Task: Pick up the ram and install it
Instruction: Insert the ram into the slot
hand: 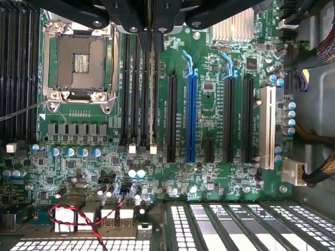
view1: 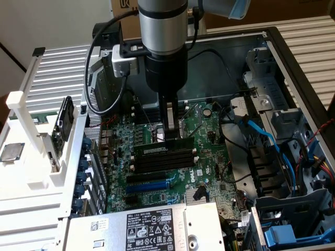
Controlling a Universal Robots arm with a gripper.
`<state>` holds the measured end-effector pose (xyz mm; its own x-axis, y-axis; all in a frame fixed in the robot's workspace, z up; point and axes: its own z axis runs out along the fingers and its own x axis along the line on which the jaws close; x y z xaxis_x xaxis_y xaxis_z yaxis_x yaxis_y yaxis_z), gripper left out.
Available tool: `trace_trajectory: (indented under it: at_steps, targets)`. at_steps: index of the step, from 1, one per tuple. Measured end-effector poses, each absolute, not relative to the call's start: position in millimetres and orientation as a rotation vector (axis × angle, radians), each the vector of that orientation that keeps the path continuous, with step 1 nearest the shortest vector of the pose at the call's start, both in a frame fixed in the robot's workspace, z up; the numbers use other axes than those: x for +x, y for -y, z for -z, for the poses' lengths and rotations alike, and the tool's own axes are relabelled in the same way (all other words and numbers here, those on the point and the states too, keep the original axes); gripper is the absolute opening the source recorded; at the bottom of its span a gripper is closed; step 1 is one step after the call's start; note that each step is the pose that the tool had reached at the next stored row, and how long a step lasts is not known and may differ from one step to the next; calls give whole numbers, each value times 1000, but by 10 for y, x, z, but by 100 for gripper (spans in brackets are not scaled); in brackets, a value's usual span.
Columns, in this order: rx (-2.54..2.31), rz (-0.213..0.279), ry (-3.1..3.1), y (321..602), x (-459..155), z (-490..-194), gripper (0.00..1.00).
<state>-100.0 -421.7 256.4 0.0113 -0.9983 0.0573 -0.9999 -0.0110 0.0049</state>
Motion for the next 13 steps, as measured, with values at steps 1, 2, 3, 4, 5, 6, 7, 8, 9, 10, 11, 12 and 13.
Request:
trace_trajectory:
  at_steps: [1,2,3,4,5,6,7,8,9,10,11,12,13]
  targets:
    - [2207,-58,2173,4223,-999,-2563,13]
    - [2211,-58,2169,4229,-1000,-2563,13]
    - [2212,-58,2168,4231,-999,-2562,13]
    - [2212,-57,2167,4231,-1000,-2562,13]
    - [2212,-57,2167,4232,-1000,-2561,13]
    - [2212,-57,2167,4232,-999,-2559,13]
    - [2211,-54,2165,4232,-995,-2557,13]
    - [2210,-50,2163,4232,-987,-2556,13]
    - [2208,-45,2162,4232,-981,-2555,13]
    - [2207,-42,2160,4232,-974,-2555,13]
    - [2205,-40,2159,4234,-970,-2555,13]
    - [2205,-39,2159,4235,-968,-2554,13]
    - [2205,-39,2158,4236,-966,-2551,13]
